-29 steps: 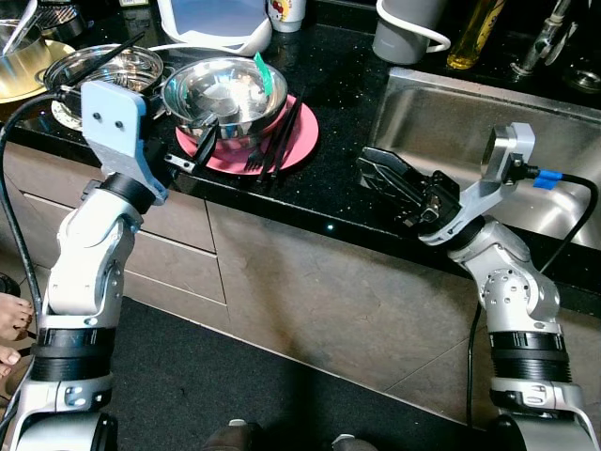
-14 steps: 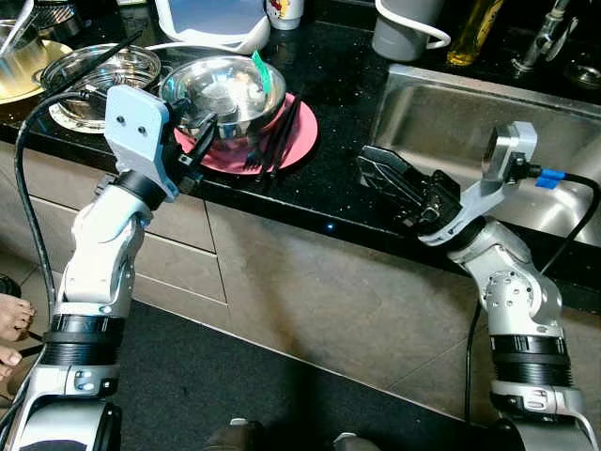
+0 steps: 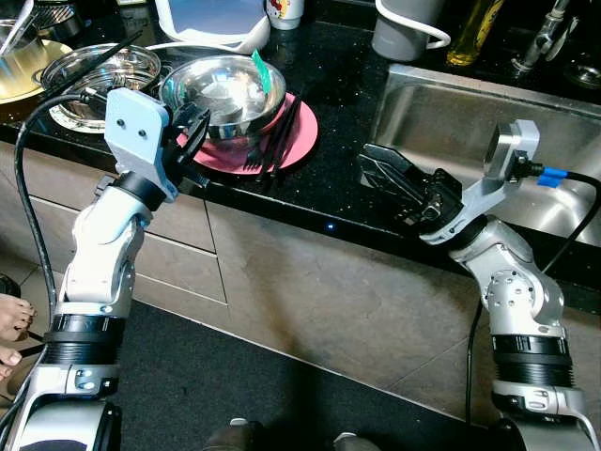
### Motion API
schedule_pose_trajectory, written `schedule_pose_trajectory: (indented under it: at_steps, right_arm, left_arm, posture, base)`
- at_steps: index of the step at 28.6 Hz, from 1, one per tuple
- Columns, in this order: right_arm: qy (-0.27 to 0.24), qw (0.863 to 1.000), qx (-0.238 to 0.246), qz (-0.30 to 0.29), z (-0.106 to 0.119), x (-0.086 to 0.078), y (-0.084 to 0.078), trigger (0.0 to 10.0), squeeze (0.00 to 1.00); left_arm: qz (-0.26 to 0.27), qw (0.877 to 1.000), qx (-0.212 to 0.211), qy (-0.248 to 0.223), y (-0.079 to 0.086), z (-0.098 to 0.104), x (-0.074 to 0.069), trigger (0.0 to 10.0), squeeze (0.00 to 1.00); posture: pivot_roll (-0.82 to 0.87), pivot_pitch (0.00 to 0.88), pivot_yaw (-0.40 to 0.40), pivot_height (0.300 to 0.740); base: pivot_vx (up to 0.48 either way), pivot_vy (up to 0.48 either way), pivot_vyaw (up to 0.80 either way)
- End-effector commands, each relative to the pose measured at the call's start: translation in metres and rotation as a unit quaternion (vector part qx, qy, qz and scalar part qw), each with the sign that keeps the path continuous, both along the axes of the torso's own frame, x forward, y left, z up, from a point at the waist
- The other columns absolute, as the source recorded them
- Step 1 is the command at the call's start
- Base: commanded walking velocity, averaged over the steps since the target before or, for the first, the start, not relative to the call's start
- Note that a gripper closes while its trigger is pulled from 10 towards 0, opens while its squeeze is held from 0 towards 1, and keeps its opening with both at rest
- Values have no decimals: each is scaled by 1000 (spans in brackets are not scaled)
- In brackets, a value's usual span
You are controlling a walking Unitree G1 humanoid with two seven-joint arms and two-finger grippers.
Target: Kitchen organization
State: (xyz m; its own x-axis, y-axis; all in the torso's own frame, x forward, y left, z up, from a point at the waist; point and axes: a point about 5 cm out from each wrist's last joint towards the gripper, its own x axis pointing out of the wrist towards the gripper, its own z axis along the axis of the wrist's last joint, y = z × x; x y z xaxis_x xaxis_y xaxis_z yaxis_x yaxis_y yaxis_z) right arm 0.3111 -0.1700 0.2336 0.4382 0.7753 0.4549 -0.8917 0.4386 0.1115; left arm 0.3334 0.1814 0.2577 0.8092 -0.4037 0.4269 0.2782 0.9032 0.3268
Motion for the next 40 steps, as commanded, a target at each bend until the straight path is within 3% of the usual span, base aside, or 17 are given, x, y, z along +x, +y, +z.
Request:
schedule_pose_trajectory:
  at_steps: [1,5,8,11,17,22,31,32,33,34,35,36,38,40]
  right_arm:
    - [-3,1000,-2,3,1,-2,0,10000,0]
    - [-4,1000,2,5,3,-2,1,10000,0]
    - [-5,1000,7,6,5,-1,6,10000,0]
    - [2,1000,5,-9,5,3,8,10000,0]
    - [12,999,5,-34,7,10,6,10000,0]
    - [11,998,-5,-60,8,14,3,10000,0]
    - [7,997,-7,-80,10,16,-2,10000,0]
    - [6,997,-7,-80,10,15,-2,10000,0]
    - [5,997,-7,-81,10,15,-2,10000,0]
    - [5,997,-7,-81,10,15,-2,10000,0]
    - [4,997,-7,-83,10,15,-2,10000,0]
    - [4,997,-7,-83,10,15,-2,10000,0]
    - [2,996,-6,-87,11,16,-2,10000,0]
    - [1,996,-6,-89,10,16,-3,10000,0]
  left_arm:
    - [-8,1000,3,-16,-4,8,-2,0,0]
    - [-17,999,-11,-48,-6,28,-7,0,0]
    - [-30,993,-33,-109,-10,68,-21,0,0]
    - [-37,990,-37,-131,-12,81,-28,0,0]
    - [-49,987,-42,-145,-17,90,-35,0,0]
    - [-53,987,-50,-141,-16,91,-36,0,0]
    - [-98,988,-63,-105,-22,83,-32,0,0]
    - [-102,988,-64,-100,-23,83,-30,1765,0]
    - [-105,988,-66,-97,-23,82,-29,2863,0]
    - [-105,988,-66,-97,-23,82,-29,2863,0]
    - [-107,988,-66,-93,-23,81,-27,4824,0]
    - [-107,988,-66,-93,-23,81,-27,4824,0]
    - [-104,989,-66,-81,-20,77,-21,10000,0]
    - [-101,990,-65,-73,-17,74,-18,10000,0]
  posture:
    - [-12,163,-33,740]
    - [-10,161,-34,740]
    - [-4,152,-33,740]
    - [-2,145,-32,740]
    - [0,138,-32,740]
    - [2,133,-30,740]
    - [-4,120,-20,740]
    - [-5,120,-18,740]
    - [-6,120,-17,740]
    - [-6,120,-17,740]
    - [-6,122,-17,740]
    - [-6,122,-17,740]
    - [-8,127,-15,740]
    - [-7,128,-14,740]
  base:
    - [0,0,0]
    - [0,0,0]
    - [0,0,0]
    - [0,0,0]
    - [0,0,0]
    - [0,0,-800]
    - [0,0,-800]
    - [0,0,-800]
    - [0,0,-800]
    - [0,0,-800]
    - [0,0,-531]
    - [0,0,-531]
    - [0,0,0]
    - [0,0,0]
